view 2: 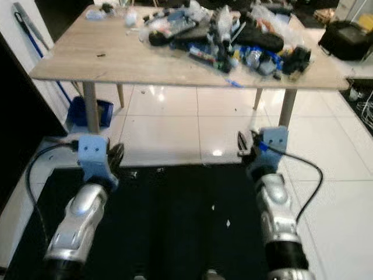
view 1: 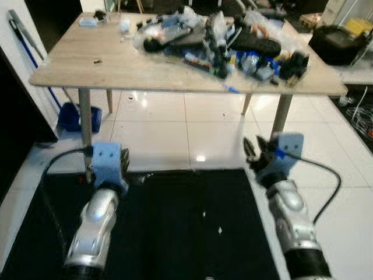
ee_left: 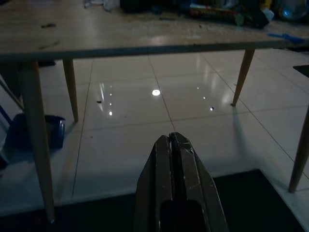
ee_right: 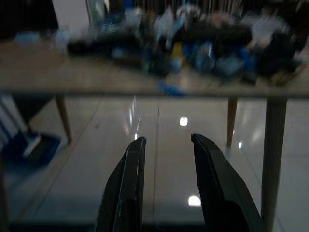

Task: Picking trash to rubbish bin

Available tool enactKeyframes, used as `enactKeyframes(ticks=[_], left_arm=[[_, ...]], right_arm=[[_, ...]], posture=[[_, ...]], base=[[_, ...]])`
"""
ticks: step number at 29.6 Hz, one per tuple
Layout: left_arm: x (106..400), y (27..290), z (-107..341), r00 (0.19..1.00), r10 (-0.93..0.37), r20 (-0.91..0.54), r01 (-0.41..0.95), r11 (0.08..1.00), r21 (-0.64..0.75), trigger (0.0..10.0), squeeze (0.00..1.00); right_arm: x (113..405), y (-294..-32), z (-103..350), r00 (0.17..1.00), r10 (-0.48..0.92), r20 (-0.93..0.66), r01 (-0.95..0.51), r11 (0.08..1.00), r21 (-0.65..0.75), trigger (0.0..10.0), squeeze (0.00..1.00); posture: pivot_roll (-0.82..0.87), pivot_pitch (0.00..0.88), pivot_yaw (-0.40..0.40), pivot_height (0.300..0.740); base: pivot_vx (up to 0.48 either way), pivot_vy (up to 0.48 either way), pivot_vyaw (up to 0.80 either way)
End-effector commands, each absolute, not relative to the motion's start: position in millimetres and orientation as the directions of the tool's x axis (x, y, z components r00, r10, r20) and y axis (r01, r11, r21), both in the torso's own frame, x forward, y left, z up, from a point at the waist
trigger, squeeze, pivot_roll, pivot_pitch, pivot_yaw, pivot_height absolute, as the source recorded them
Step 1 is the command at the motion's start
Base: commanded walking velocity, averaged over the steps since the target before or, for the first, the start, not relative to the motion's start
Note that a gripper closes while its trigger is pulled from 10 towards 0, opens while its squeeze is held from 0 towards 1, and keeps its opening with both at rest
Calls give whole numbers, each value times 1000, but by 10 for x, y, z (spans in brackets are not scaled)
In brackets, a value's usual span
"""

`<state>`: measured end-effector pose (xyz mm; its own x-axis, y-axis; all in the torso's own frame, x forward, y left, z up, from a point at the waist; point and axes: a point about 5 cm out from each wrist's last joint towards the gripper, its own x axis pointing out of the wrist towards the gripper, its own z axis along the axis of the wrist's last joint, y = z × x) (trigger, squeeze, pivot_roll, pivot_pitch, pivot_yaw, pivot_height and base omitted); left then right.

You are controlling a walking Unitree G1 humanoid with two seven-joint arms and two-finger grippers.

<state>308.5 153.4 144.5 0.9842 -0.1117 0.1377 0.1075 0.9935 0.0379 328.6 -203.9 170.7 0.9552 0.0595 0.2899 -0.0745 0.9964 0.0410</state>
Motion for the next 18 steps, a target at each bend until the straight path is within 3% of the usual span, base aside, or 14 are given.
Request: enactKeyframes(ticks=[1,18], left_arm=[[3065,1585,1381,990,-98,106,93,995,43,10000,0],[3095,1567,1418,988,-105,115,101,994,45,10000,0]], right_arm=[[3269,-2007,1690,954,67,291,-88,994,59,10000,0],[3324,-1948,1698,961,98,259,-114,992,48,10000,0]], posture=[[2,153,-30,740],[2,151,-25,740]], base=[[292,0,0],[299,0,0]])
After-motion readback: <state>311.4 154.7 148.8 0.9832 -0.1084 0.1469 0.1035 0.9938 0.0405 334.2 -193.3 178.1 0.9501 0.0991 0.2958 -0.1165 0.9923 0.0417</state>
